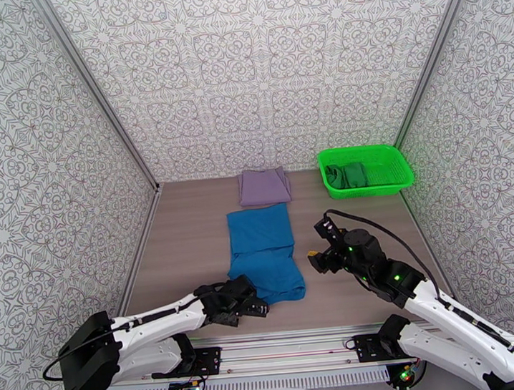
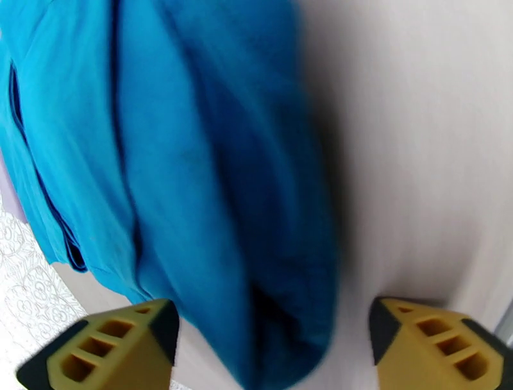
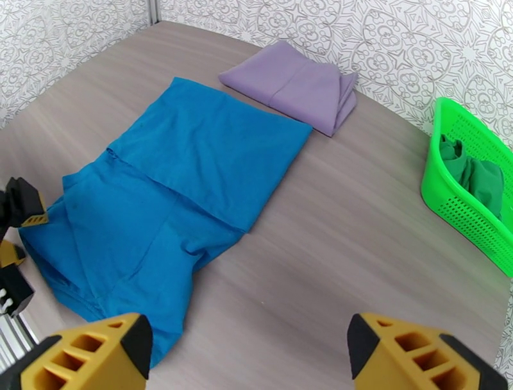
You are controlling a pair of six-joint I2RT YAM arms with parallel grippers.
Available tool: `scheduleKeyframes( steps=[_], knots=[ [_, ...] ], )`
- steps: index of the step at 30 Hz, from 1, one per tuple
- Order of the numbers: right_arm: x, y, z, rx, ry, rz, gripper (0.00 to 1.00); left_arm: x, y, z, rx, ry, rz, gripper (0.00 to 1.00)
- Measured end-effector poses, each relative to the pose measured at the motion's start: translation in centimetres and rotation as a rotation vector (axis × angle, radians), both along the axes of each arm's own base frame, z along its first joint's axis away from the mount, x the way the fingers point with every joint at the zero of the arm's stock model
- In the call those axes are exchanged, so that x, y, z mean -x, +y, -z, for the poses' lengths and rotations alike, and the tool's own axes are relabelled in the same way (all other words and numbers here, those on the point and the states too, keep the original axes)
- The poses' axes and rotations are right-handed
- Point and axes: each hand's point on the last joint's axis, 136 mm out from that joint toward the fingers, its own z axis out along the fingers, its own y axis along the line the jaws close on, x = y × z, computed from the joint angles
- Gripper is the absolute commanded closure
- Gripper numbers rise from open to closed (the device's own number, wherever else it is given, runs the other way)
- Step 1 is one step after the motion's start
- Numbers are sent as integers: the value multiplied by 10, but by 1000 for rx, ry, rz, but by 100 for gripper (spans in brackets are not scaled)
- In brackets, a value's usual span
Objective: Fold and stack the mixed laundry pile
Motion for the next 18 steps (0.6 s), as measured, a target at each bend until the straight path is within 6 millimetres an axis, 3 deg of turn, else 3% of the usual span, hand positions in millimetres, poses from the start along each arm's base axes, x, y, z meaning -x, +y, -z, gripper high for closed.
scheduleKeyframes(
  steps=[7, 8, 11, 18],
  knots=[
    [2, 4, 1, -9, 12, -20, 16, -11, -3, 7, 10, 0, -27, 71],
    [3, 5, 3, -7, 16, -29, 16, -12, -4, 8, 10, 3, -31, 98],
    [5, 11, 13, 21, 34, -78, 19, -17, -8, 9, 8, 9, -52, 100],
    [9, 26, 63, 235, 88, -227, 19, -23, -13, 6, 34, 4, -91, 100]
  ],
)
